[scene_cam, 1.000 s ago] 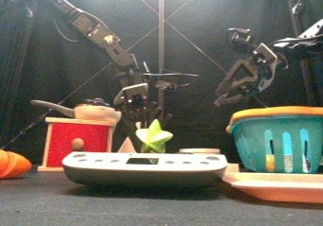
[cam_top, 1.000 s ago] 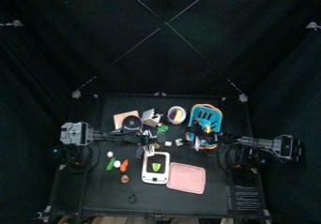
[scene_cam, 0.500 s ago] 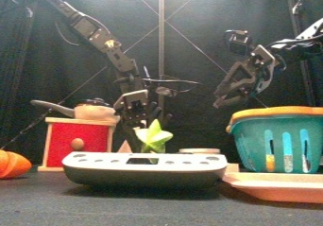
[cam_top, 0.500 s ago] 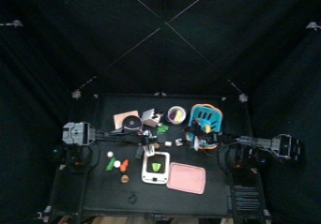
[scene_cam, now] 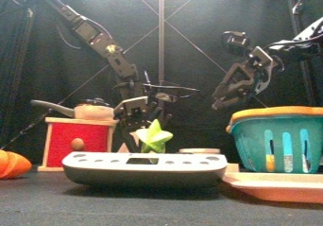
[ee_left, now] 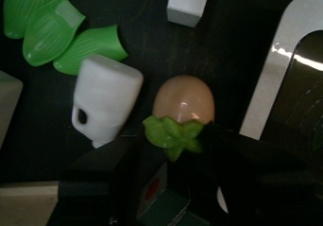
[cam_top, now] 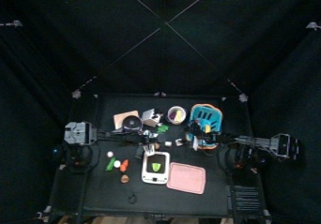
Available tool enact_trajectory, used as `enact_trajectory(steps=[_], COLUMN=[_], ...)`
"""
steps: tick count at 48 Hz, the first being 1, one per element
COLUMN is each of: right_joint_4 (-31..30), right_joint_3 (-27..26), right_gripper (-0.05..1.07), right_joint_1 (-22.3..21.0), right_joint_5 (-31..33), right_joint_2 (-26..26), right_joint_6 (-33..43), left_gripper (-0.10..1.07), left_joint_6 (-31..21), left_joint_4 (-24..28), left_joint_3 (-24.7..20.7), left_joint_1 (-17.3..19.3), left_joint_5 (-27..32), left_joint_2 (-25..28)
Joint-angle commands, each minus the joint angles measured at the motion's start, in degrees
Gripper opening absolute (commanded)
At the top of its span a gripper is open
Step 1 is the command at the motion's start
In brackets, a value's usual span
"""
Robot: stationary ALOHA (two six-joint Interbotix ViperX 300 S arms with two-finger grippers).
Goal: Grab starfruit bottom
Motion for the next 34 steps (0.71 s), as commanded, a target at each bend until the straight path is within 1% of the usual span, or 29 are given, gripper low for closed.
enact_trajectory(steps=[1,7,21,34], right_joint_4=[0.1,0.0,0.0,-0.5], right_joint_3=[-1.2,-1.1,-1.1,-1.3], right_gripper=[0.95,0.95,0.95,0.95], right_joint_1=[-0.2,-0.2,-0.2,0.0], right_joint_5=[-0.4,-0.4,-0.4,-0.4], right_joint_2=[-0.5,-0.5,-0.4,-0.4], right_joint_6=[0.0,0.0,0.0,0.0], left_gripper=[0.77,0.73,0.73,0.73], left_joint_6=[-0.1,-0.1,0.1,-0.1], left_joint_4=[0.1,0.1,0.1,0.0], left_joint_3=[-0.9,-1.0,-0.9,-0.8], left_joint_1=[0.2,-0.1,-0.4,-0.6], left_joint_5=[-0.3,0.1,2.7,2.1], left_joint_2=[-1.1,-2.2,-7.0,-8.2])
